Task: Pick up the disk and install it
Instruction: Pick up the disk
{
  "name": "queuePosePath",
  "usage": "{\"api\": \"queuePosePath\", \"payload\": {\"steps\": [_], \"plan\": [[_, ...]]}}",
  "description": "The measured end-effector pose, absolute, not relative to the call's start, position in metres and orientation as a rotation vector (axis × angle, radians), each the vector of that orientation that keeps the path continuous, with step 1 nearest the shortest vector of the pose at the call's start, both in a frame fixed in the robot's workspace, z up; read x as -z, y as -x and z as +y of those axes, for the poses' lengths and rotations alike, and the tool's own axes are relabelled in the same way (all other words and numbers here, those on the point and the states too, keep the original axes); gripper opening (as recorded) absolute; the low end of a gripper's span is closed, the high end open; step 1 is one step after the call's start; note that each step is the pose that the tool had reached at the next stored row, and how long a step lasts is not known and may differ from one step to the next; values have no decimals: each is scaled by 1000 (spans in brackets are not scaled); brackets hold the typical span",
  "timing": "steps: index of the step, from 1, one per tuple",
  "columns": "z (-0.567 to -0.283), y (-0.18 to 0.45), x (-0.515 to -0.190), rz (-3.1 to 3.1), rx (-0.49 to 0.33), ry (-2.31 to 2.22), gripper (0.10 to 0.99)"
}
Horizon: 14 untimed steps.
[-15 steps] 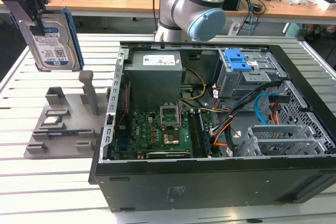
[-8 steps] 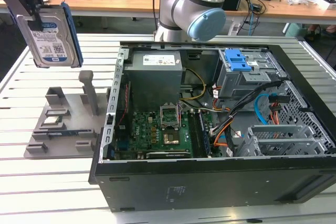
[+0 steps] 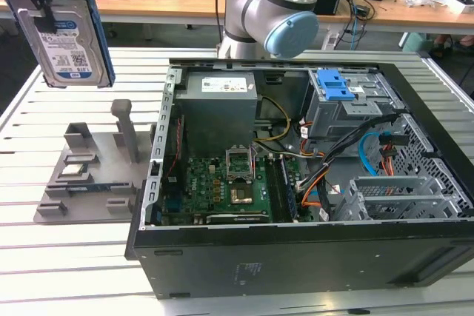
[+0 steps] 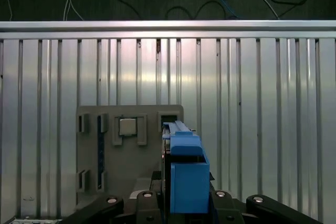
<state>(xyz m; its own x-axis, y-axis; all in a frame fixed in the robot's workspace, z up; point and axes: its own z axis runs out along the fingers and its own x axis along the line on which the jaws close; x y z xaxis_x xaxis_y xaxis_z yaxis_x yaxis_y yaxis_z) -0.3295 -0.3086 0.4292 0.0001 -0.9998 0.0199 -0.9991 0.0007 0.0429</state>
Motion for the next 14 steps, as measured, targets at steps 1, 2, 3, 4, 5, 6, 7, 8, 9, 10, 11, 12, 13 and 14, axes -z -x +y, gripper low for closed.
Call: {"api": "queuePosePath", "payload": {"steps": [1, 2, 3, 4, 5, 6, 7, 8, 9, 10, 11, 12, 13, 14], "plan": [[-309, 330, -431, -2190, 25, -2190, 365], [-309, 330, -432, -2190, 25, -2190, 365], [-308, 330, -436, -2190, 25, -2190, 365], [-308, 330, -438, -2190, 25, -2190, 365], [-308, 330, -440, -2190, 25, -2190, 365], [-308, 330, -441, -2190, 25, -2189, 365], [-308, 330, -443, -2190, 25, -2190, 365], [-308, 330, -445, -2190, 25, -2190, 365], [-308, 330, -448, -2190, 25, -2190, 365], [-308, 330, -450, -2190, 25, -2190, 365], [-308, 330, -452, -2190, 25, -2190, 365], [-308, 330, -454, -2190, 25, -2190, 365], [-308, 330, -456, -2190, 25, -2190, 365], [-307, 330, -458, -2190, 25, -2190, 365]]}}
